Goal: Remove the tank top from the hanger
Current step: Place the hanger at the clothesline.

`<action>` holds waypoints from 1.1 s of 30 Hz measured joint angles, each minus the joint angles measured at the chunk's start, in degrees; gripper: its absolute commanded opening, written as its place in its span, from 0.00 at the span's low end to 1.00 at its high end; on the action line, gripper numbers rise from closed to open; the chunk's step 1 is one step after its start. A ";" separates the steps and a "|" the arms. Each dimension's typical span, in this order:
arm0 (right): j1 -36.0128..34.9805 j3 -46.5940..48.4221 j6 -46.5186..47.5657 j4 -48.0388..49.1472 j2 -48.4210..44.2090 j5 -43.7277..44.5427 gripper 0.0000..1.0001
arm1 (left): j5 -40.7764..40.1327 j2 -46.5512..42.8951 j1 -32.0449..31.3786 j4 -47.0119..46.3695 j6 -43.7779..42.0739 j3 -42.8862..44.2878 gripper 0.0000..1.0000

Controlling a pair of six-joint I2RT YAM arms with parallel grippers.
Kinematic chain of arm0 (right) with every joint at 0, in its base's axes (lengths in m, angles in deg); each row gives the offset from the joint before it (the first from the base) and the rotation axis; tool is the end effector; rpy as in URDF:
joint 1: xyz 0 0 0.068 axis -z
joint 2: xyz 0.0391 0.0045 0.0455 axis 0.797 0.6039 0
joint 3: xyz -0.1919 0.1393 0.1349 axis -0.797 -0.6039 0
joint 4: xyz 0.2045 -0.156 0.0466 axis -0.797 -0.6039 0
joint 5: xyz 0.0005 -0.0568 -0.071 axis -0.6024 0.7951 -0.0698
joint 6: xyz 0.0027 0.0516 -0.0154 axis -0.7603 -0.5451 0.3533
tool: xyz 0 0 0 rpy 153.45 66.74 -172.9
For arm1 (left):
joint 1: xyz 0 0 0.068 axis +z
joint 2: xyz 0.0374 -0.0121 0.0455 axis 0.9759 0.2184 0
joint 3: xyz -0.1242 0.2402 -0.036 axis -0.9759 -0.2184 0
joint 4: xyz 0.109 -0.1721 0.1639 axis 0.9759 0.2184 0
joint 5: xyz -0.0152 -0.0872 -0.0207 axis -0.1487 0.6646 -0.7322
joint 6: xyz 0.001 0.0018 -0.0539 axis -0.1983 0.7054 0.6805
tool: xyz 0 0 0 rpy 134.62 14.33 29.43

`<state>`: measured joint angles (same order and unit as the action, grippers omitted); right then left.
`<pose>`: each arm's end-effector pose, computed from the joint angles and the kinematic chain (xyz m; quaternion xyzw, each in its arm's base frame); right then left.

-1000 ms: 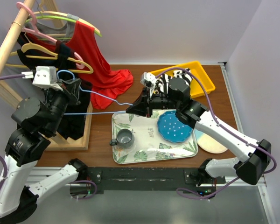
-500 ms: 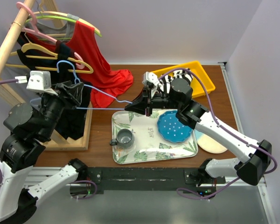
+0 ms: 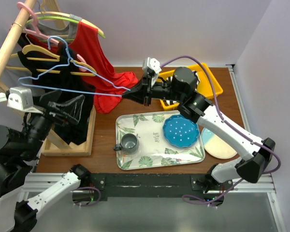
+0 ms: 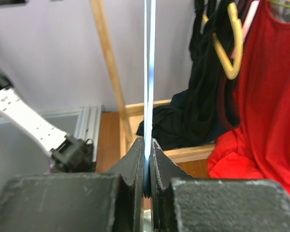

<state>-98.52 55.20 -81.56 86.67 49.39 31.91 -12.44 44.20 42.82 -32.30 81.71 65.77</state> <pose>0.2070 0.2427 0.4566 -0.4356 0.5152 0.5033 0.5400 0.0314 -0.0107 0.5135 0.0181 0.6386 -0.2375 0.7317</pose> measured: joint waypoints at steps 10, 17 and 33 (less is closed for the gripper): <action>-3.98 15.23 3.85 -9.05 9.81 5.40 0.00 | 9.99 -5.86 0.00 -0.44 0.66 -8.04 1.00; -9.35 22.88 6.82 -12.07 14.84 9.20 0.00 | 15.74 -6.34 0.00 -1.33 0.66 -9.57 1.00; -14.21 41.83 9.38 -16.90 30.42 13.90 0.00 | 21.55 -9.07 0.00 -4.85 0.81 -10.45 1.00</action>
<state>-112.73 97.03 -72.19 69.77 79.81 45.82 9.12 35.12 42.82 -37.15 82.52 55.32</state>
